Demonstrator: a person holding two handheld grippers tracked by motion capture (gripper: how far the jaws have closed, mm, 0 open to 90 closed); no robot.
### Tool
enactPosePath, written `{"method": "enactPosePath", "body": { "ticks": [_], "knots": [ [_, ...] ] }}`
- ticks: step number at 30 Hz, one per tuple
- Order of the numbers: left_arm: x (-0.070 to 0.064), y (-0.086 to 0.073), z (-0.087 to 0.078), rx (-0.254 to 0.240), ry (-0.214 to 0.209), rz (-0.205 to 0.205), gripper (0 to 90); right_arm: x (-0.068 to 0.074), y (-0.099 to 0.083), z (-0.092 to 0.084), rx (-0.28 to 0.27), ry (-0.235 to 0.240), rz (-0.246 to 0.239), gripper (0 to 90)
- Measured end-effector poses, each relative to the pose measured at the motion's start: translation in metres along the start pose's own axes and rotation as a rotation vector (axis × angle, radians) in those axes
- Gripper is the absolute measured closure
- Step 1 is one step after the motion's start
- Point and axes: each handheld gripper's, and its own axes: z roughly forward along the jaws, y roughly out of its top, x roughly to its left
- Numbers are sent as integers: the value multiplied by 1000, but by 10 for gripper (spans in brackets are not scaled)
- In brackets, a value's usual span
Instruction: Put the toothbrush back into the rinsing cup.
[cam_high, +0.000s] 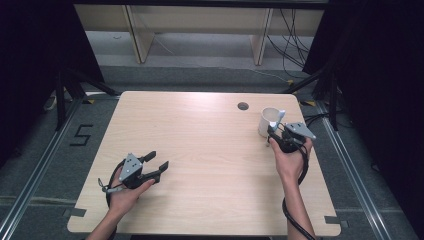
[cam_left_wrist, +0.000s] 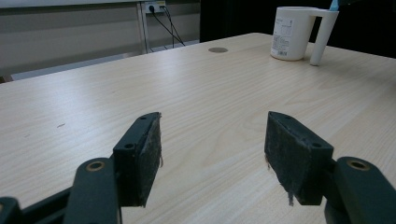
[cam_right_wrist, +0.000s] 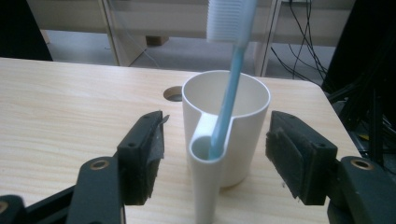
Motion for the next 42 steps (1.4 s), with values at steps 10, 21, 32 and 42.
{"method": "enactPosePath", "body": {
  "ticks": [10, 21, 32, 42],
  "knots": [
    [0, 0, 0, -1, 3, 3, 356, 0, -9, -12, 29, 32, 10, 349],
    [0, 0, 0, -1, 5, 2, 356, -2, -17, -28, 24, 22, 36, 352],
    [0, 0, 0, -1, 8, -5, 355, -5, -30, -41, 25, 23, 40, 359],
    [0, -1, 0, 1, 9, -3, 354, -7, -42, -54, 36, 47, 31, 371]
  ]
}}
